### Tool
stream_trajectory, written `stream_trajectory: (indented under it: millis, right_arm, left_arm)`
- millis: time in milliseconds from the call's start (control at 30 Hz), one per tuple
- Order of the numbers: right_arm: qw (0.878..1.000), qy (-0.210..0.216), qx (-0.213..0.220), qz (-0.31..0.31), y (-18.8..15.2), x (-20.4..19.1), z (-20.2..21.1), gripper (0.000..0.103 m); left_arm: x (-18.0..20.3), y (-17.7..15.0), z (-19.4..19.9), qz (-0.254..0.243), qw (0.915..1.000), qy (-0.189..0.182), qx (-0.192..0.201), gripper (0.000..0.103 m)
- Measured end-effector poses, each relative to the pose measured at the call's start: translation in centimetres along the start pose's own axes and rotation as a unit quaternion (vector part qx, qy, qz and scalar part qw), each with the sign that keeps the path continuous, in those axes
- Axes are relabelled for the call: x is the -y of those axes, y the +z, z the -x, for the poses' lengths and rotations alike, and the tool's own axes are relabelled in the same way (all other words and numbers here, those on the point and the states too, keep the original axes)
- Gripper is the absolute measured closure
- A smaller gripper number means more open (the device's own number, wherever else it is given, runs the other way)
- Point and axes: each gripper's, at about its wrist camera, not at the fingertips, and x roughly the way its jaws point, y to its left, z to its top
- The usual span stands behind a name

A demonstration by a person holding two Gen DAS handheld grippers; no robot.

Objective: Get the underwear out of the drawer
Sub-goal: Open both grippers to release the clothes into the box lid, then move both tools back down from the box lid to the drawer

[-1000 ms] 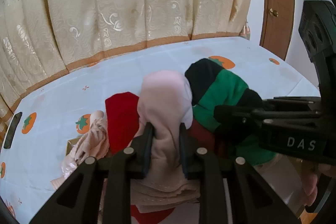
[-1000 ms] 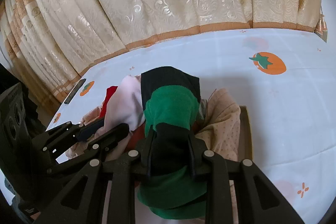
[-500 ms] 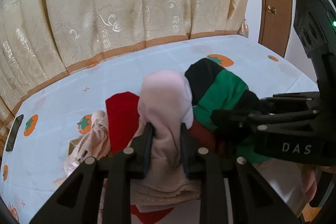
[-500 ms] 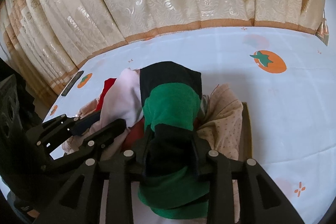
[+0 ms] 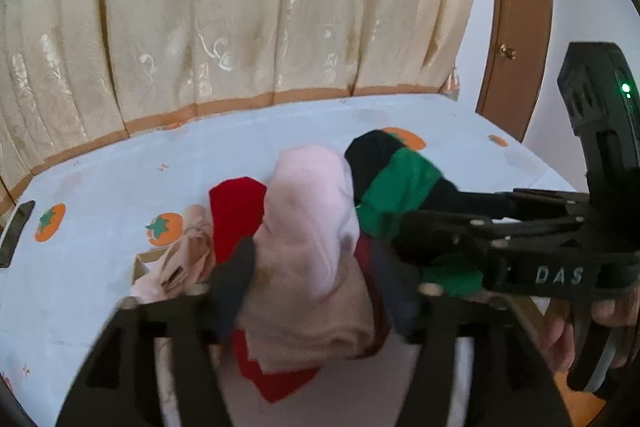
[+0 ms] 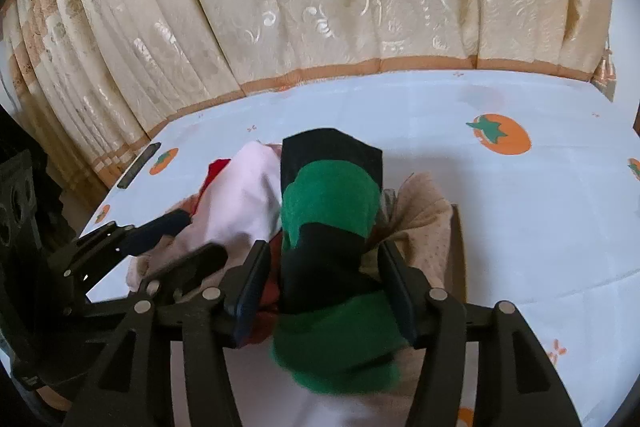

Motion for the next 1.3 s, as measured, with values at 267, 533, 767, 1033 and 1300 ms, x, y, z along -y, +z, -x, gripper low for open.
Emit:
stream_trajectory:
  millis: [267, 533, 767, 1033, 1300]
  right_arm:
    - [0.999, 0.013, 0.012, 0.033, -1.4, -1.9, 2.8, 0.042]
    - [0.997, 0.034, 0.011, 0.065, -3.2, -3.9, 5.4, 0.042]
    - [0.995, 0.044, 0.018, 0.092, -6.4, -4.6, 8.7, 0.042]
    - [0.995, 0.035, 0.042, 0.089, -9.1, -3.7, 11.9, 0.041]
    - [0.991, 0.045, 0.001, 0.126, -14.7, -3.6, 12.0, 0.041]
  left_arm:
    - [0.8, -1.4, 3.2, -0.041, 0.9988, -0.020, 0.019, 0.036]
    - [1.5, -2.6, 6.1, -0.054, 0.9968, -0.047, 0.034, 0.026]
    - [2.8, -5.1, 8.3, -0.084, 0.9941, -0.056, 0.039, 0.023]
    - [2.9, -7.7, 10.4, -0.103, 0.9930, -0.042, 0.040, 0.012]
    - [2.9, -12.6, 12.6, -0.147, 0.9882, -0.037, 0.022, 0.001]
